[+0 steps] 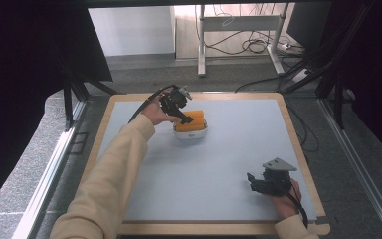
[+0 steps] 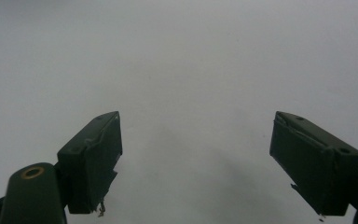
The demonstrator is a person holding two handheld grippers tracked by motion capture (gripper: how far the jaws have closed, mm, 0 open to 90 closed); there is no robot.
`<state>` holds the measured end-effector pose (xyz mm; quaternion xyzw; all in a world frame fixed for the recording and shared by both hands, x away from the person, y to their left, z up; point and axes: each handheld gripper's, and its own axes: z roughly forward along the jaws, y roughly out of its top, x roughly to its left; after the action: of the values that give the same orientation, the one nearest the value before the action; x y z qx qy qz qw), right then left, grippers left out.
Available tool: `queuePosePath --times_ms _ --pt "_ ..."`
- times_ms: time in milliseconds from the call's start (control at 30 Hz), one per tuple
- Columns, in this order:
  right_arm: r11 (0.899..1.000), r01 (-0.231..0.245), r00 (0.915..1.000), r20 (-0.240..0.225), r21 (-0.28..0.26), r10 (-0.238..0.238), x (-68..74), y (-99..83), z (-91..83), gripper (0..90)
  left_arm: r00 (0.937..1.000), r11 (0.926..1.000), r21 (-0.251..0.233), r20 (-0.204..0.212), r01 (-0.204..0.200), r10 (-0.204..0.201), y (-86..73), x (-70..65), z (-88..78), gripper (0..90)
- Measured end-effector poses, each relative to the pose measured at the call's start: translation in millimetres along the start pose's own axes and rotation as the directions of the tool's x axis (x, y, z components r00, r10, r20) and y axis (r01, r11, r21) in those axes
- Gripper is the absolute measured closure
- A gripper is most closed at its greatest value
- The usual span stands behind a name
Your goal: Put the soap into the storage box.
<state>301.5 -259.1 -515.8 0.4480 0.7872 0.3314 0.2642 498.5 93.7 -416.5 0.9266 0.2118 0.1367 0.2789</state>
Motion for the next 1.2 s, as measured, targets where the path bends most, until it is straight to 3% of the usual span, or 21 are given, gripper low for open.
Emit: queuePosePath --times_ms 200,367,467,533,833,1033,1200 --pt "1.000 0.004 1.0000 0.003 -0.004 -0.004 0.7 0.1 -0.8 17.3 0.9978 0.9956 -0.066 0.003 0.066 -0.066 -11.1 -4.8 -17.8 27.9" --pt "1.000 0.004 1.0000 0.005 -0.005 -0.004 0.7 0.1 -0.8 17.3 0.9972 0.9933 -0.088 0.003 0.075 -0.075 -24.3 -13.4 -26.4 28.1" --pt "1.000 0.002 1.0000 0.005 -0.007 -0.002 0.9 0.3 -1.0 17.2 0.9953 0.9889 -0.114 0.025 0.096 -0.093 -33.9 -18.5 -32.3 28.2" --pt "1.000 0.002 1.0000 0.008 -0.011 -0.002 0.3 0.4 -1.9 17.3 0.9961 0.9887 -0.121 0.018 0.088 -0.086 -40.0 -22.8 -36.7 28.3" --pt "1.000 0.002 1.0000 0.009 -0.010 -0.001 0.9 -0.3 -3.0 17.2 0.9971 0.9878 -0.139 -0.019 0.070 -0.073 -69.4 -50.6 -60.8 28.4" --pt "1.000 0.001 1.0000 0.009 -0.009 -0.001 1.3 -0.2 -3.3 17.2 0.9952 0.9839 -0.156 -0.030 0.087 -0.093 -91.6 -68.5 -76.4 28.5" --pt "1.000 0.001 1.0000 0.008 -0.009 0.000 2.7 -0.2 -4.0 17.2 0.9912 0.9770 -0.172 -0.021 0.126 -0.131 -111.2 -86.5 -81.1 28.4"
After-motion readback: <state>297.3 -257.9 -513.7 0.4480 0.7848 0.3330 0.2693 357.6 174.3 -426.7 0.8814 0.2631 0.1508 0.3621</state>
